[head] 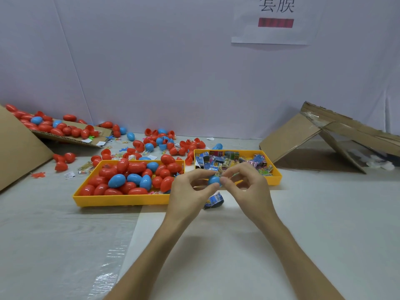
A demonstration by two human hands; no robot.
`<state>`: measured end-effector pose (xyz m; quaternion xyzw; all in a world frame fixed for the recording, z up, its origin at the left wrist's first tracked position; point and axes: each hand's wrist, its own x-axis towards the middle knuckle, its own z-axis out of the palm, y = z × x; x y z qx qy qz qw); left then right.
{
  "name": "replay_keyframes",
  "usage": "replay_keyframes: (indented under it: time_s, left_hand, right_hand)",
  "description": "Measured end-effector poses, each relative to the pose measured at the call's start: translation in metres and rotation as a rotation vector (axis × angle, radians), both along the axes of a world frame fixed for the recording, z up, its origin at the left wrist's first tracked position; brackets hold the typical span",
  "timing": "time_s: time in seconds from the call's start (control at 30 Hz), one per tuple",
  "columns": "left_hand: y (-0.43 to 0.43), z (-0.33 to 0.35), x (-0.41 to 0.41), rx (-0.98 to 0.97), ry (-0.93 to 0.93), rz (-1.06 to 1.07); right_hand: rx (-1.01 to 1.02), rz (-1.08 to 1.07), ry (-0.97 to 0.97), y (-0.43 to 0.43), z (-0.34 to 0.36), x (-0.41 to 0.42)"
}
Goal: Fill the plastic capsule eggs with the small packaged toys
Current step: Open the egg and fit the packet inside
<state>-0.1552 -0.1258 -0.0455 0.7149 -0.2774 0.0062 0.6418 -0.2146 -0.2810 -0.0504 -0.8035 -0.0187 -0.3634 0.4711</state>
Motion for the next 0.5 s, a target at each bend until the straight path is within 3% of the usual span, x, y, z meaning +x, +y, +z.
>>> replay_keyframes:
  time_s: [0.37,0.5]
  left_hand:
    - [0.0026,0.0068,-0.0020,-0.305,0.491,-0.101]
    - [0.0023,0.0086,-0.0036,-0.388,0.570,-0.152]
  right_hand:
    - [-0.265,-0.102,-0.184,0.0081,-0.0045,0.0001]
    - [-0.324,-0.131,-0.213,0.0111,-0.0047,0.0002]
